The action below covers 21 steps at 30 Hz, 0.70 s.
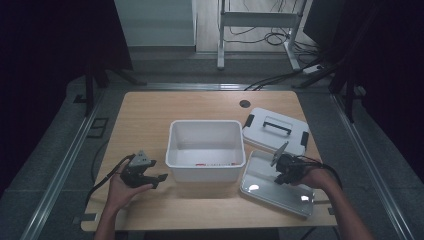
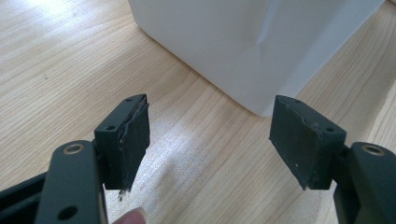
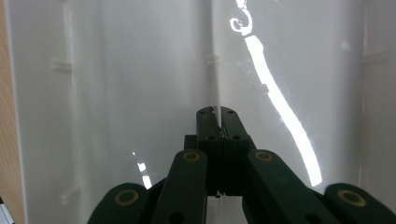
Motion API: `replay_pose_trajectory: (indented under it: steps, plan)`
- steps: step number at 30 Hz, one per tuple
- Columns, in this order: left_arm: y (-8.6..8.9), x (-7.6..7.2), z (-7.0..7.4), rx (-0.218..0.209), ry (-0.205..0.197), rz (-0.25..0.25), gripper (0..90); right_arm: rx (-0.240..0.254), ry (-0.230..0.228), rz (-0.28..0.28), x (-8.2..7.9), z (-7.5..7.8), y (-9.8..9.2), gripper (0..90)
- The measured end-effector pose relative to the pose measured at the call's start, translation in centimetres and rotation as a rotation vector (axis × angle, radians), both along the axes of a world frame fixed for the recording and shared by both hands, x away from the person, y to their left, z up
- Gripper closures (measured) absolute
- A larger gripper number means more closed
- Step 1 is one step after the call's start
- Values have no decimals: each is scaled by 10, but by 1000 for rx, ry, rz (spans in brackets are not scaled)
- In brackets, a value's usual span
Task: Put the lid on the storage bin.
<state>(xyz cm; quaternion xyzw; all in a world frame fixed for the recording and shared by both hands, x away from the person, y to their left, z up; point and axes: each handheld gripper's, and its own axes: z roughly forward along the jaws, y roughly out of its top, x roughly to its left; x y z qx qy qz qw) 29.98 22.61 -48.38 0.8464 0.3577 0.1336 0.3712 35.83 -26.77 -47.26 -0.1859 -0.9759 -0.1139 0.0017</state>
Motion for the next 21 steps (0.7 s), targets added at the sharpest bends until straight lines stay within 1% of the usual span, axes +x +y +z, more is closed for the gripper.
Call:
replay_pose_trajectory:
  steps: [2,4,6,7,8,9,11,14,18,19,21]
  plan:
    - [0,0,0,0,-1,0,290,3,-3,-15,-1,1,0,887]
    - [0,0,0,2,-1,1,290,10,8,3,-2,3,-2,888]
    - [0,0,-1,2,1,1,290,46,1,1,-3,11,-4,888]
    - [-1,0,-1,2,2,0,290,55,-10,3,-5,16,-5,888]
    - [-1,0,-1,2,2,0,290,55,-10,3,-5,16,-5,888]
    - [-1,0,-1,2,2,0,290,87,-29,-1,-6,31,-10,888]
    - [-1,0,-1,2,3,-1,290,108,-42,-13,-8,44,-14,888]
    - [-1,0,-1,2,3,-1,290,136,-64,-3,-10,63,-18,888]
    - [-1,0,-1,1,3,1,290,134,-92,17,-11,85,-19,888]
    - [-1,0,-1,0,3,1,290,129,-98,12,-10,90,-19,888]
    - [-1,0,-1,-1,3,1,290,134,-109,18,-8,100,-19,888]
